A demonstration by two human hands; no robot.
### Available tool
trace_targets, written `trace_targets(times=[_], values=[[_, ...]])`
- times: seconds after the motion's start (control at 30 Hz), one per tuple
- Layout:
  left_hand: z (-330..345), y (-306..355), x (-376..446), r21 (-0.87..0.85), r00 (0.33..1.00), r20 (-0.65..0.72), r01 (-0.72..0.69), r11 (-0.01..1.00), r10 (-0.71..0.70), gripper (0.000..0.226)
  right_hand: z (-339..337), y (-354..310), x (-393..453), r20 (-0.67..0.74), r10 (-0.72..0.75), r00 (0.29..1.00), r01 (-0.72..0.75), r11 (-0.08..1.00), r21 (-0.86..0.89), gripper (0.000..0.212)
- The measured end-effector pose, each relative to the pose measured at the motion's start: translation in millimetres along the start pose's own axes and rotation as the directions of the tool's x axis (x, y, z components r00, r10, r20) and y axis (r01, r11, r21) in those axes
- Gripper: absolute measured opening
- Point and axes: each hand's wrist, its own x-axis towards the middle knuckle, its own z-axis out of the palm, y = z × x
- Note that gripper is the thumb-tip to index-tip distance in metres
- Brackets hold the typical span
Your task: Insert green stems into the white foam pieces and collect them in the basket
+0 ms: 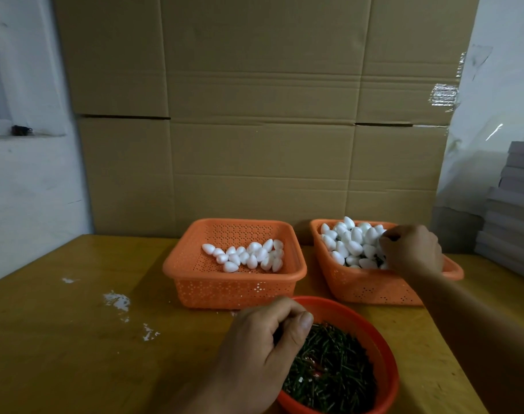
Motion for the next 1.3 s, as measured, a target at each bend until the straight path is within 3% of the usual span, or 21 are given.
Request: trace_targets(times=[0.27,0.4,0.57,0.7,0.8,0.97,1.13,1.3], values=[[1,0,0,0.006,1.0,0.005,-0.007,1.0,0.007,0.045,2,5,2,0.055,-0.026,0.998,0.03,0.996,-0.078,0.029],[0,1,-1,-0.01,1.0,0.006,-0.01,1.0,0.01,0.042,-2,4,-5,-0.007,-0.08,0.997,0.079,0.996,-0.034,0.027],[-1,3,-1,-0.002,1.0,0.016,-0.015,1.0,0.015,0.04,-10,0,-36,-0.137,-0.124,0.983,0.159,0.943,0.292,0.018],[-2,2,-1,0.015,1.0,0.019,-0.009,1.0,0.009,0.037,-20,-11,-71,-0.067,-0.082,0.994,0.105,0.829,0.549,0.021],[-2,0,0,0.014,1.0,0.016,0.006,1.0,-0.006,0.039,-30,-23,-103,-0.008,-0.153,0.988,0.121,0.746,0.654,0.022],[-2,-2,0,0.024,1.0,0.001,-0.008,1.0,0.008,0.038,-36,-33,-141,0.087,-0.316,0.945,0.199,0.762,0.616,0.015],[0,-1,0,0.058,1.0,0.015,-0.028,0.998,0.027,0.036,-38,-32,-156,0.169,-0.433,0.885,0.301,0.811,0.501,0.02],[-9,-1,5,0.154,0.997,-0.059,0.053,0.987,-0.044,0.021,-40,-31,-156,0.171,-0.458,0.872,0.346,0.825,0.446,0.022]])
